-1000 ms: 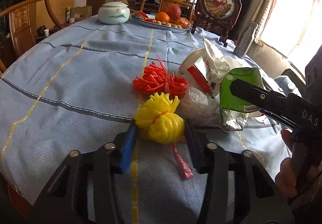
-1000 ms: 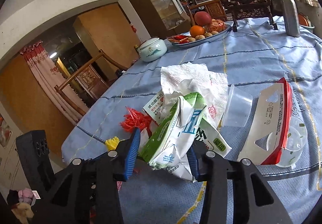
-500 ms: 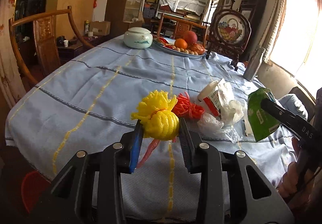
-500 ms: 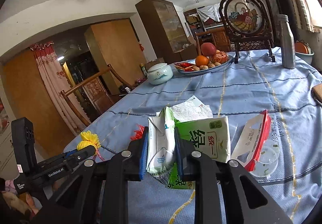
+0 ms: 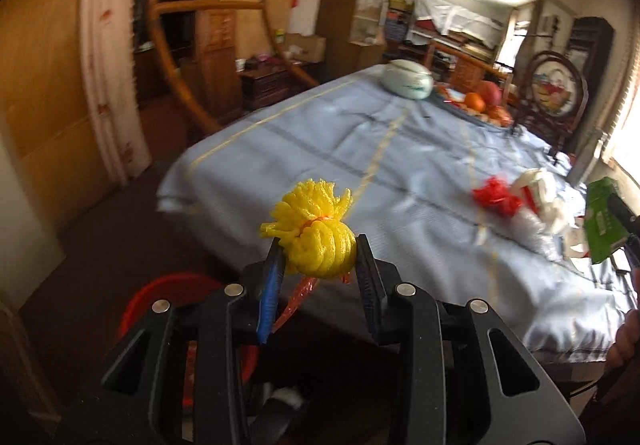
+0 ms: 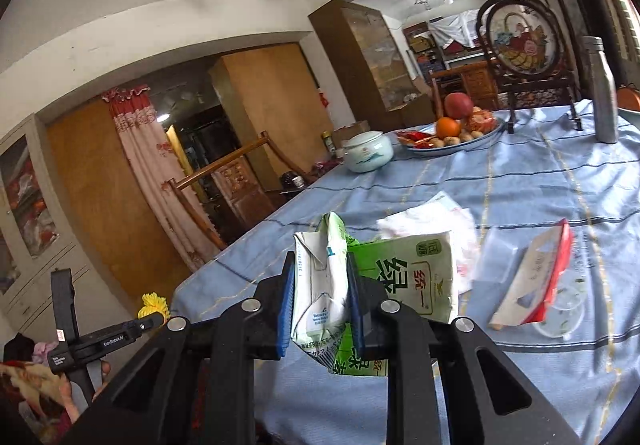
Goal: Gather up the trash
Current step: 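Carry both items to the red wastebasket and open both grippers over it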
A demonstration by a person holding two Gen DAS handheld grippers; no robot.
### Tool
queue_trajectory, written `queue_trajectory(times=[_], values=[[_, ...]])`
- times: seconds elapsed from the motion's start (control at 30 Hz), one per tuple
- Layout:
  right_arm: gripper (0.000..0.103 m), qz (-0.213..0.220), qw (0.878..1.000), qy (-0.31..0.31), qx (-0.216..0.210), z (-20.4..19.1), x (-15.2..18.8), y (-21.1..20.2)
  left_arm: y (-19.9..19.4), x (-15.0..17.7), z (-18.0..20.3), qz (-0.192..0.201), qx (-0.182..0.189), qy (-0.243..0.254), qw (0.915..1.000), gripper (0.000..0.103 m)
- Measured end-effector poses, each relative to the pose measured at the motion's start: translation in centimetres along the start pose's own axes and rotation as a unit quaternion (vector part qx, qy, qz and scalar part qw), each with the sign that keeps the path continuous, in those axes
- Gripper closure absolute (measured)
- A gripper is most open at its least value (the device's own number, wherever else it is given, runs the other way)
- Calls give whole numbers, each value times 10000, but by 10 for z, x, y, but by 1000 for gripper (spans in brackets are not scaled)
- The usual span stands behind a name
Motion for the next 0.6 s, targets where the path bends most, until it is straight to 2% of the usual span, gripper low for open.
queue_trajectory(times=[0.13, 0.2, 0.3, 0.33, 0.37, 0.47, 0.6], values=[[80, -164, 9997, -165, -106, -21, 0, 15, 11, 16, -46, -243, -396, -470, 9978, 67], [80, -228, 9994, -220, -167, -31, 0, 21, 25, 21, -68, -496, -561, -723, 9946, 64], [80, -349, 9983, -368, -290, -51, -3, 33, 39, 25, -93, -763, -725, -1107, 9883, 42], [80, -395, 9977, -427, -354, -58, -4, 36, 40, 26, -98, -752, -786, -1175, 9871, 28], [80, -452, 9968, -504, -426, -67, -5, 41, 39, 28, -102, -695, -853, -1241, 9862, 20], [80, -645, 9928, -779, -644, -100, -7, 58, 33, 29, -113, -510, -1092, -1413, 9826, 11], [80, -957, 9838, -1146, -988, -147, -6, 84, 28, 33, -132, -356, -1432, -1837, 9718, 9]])
Point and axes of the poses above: each gripper's, at about its wrist camera, not at the fingertips, and y roughly the way its jaws point, z to its right, x to its underside, the point moved 1 cm from there along y, roughly the way its jaws point, and after that the axes turned 15 degrees about -z, right-handed, at the moved point
